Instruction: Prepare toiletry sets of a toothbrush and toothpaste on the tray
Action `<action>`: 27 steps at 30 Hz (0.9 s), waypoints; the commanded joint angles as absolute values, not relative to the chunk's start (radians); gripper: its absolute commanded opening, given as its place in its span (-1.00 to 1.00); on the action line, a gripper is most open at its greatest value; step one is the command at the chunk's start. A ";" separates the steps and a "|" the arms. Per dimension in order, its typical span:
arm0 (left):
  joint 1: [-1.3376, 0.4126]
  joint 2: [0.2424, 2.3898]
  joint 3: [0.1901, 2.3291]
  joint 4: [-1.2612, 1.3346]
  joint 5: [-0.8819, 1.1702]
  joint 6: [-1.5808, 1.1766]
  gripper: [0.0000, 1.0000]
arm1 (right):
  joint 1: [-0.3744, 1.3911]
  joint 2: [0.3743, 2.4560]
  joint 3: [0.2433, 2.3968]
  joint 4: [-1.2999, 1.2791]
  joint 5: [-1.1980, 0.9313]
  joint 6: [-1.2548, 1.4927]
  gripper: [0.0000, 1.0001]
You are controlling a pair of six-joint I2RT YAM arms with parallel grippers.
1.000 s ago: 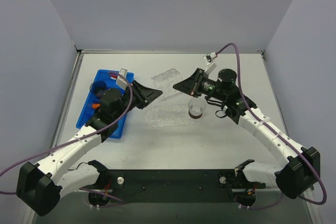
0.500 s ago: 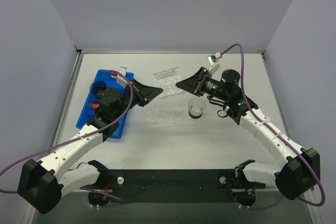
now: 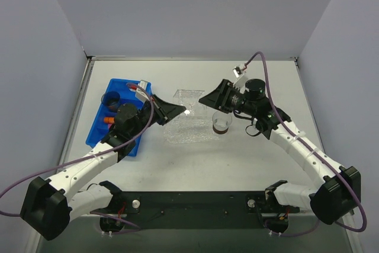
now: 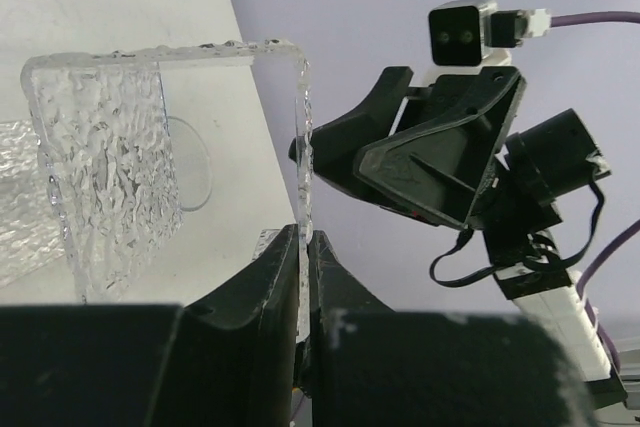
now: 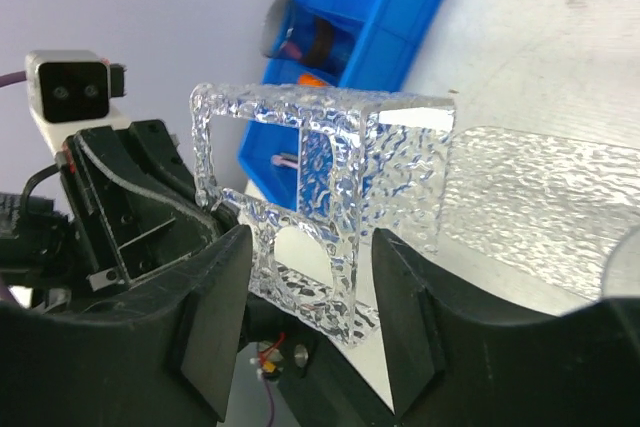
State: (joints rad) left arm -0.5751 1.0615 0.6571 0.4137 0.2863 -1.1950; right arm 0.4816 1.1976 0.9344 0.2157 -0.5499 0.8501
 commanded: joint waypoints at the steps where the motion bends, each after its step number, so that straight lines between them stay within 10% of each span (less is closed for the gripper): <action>1: -0.575 1.043 0.661 0.444 0.272 -1.151 -1.00 | 0.529 1.149 1.055 0.009 -0.345 0.648 -0.04; 27: -0.577 1.026 0.614 0.442 0.232 -1.152 -1.00 | 0.729 1.377 1.315 -0.285 -0.270 0.594 -0.29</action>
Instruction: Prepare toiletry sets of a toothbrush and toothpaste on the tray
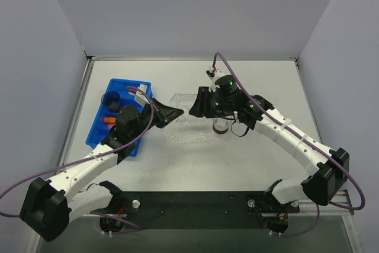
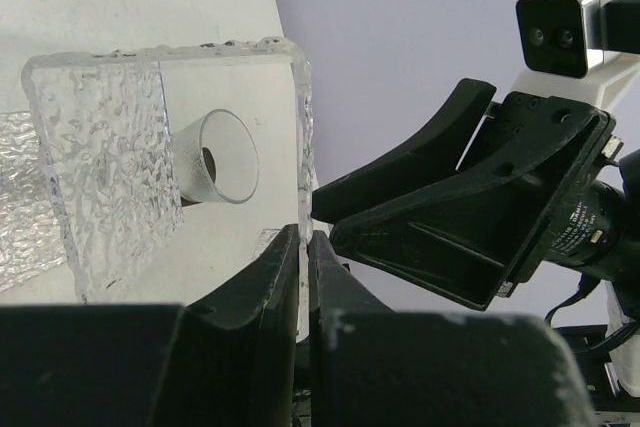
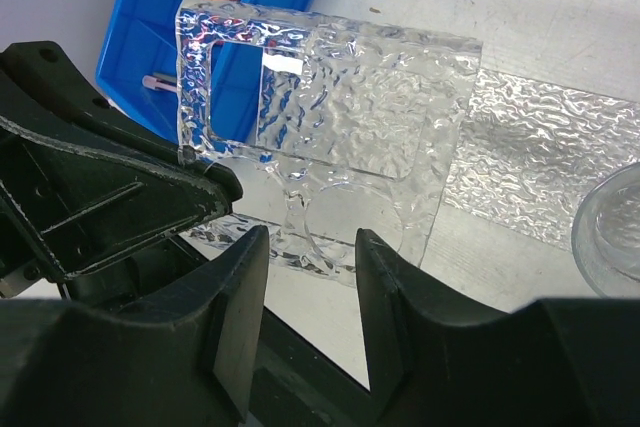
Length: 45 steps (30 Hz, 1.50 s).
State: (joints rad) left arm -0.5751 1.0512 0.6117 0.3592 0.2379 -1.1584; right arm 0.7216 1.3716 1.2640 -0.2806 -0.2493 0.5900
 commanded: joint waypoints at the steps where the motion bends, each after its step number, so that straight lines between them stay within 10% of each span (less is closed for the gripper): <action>1: -0.577 1.028 0.615 0.446 0.235 -1.151 -1.00 | 0.729 1.384 1.316 -0.284 -0.271 0.595 -0.29; 22: -0.589 1.040 0.620 0.469 0.252 -1.157 -1.00 | 0.735 1.483 1.353 -0.255 -0.287 0.643 -0.42; 31: -0.589 1.042 0.623 0.439 0.252 -1.164 -1.00 | 0.745 1.468 1.347 -0.265 -0.230 0.634 -1.00; 37: -0.586 1.046 0.692 0.312 0.268 -1.091 -0.09 | 0.759 1.456 1.351 -0.288 -0.158 0.618 -1.00; 45: -0.561 0.970 0.767 -0.038 0.192 -0.884 0.50 | 0.770 1.457 1.335 -0.336 -0.074 0.630 -1.00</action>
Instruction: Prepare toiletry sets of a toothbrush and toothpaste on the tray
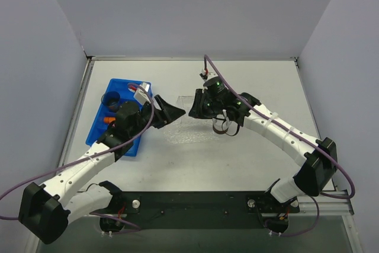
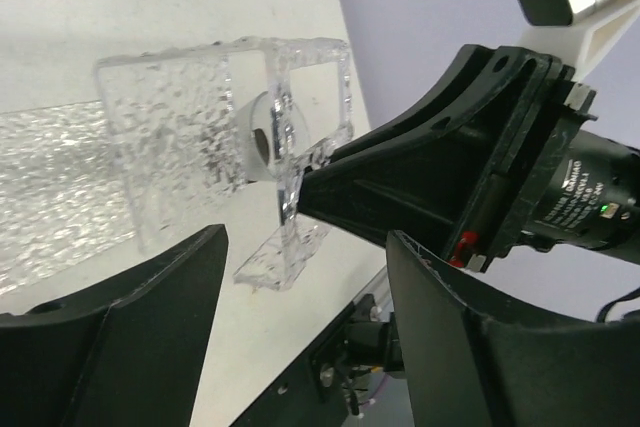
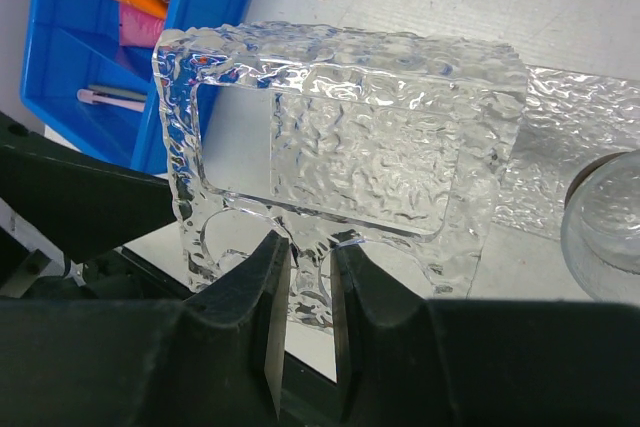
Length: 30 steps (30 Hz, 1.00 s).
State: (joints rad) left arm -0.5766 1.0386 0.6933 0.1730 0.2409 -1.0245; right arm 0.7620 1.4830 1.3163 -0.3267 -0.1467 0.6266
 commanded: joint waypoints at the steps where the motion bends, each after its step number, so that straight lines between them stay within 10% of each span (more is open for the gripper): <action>1: -0.554 0.957 0.778 -0.078 0.178 -0.870 0.53 | 0.772 1.460 1.332 -0.336 -0.068 0.635 -1.00; 13: -0.407 0.980 0.968 -0.536 0.098 -0.534 0.57 | 0.830 1.571 1.345 -0.305 0.054 0.663 -1.00; 30: -0.483 1.028 1.016 -0.546 0.055 -0.402 0.60 | 0.836 1.635 1.266 -0.321 0.115 0.712 -1.00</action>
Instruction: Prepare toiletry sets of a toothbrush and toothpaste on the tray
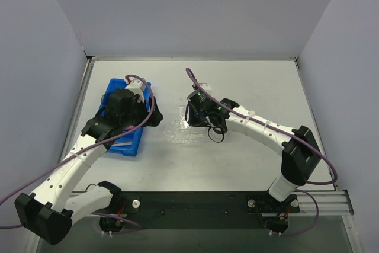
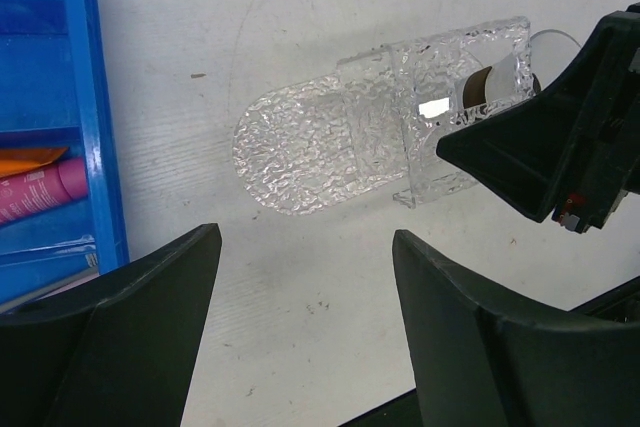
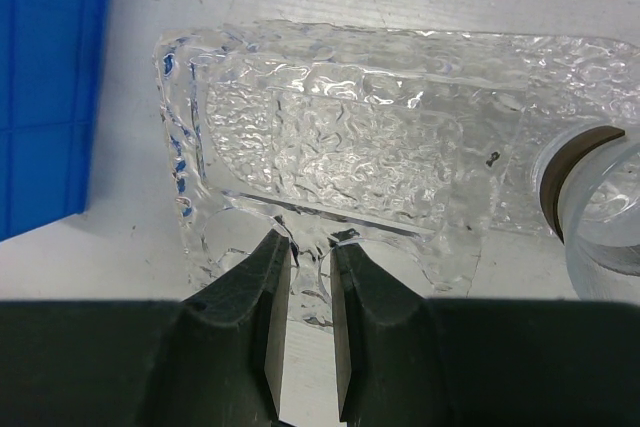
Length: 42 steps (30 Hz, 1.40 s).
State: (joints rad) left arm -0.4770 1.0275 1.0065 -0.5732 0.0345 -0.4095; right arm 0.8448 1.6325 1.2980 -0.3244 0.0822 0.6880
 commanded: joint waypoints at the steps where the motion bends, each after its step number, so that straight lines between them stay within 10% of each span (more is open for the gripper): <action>1: -0.483 1.023 1.008 -0.548 0.054 -0.406 0.60 | 0.833 1.637 1.258 -0.310 0.112 0.715 -1.00; 42: -0.488 1.048 0.997 -0.541 0.069 -0.411 0.60 | 0.782 1.694 1.166 -0.233 0.035 0.730 -1.00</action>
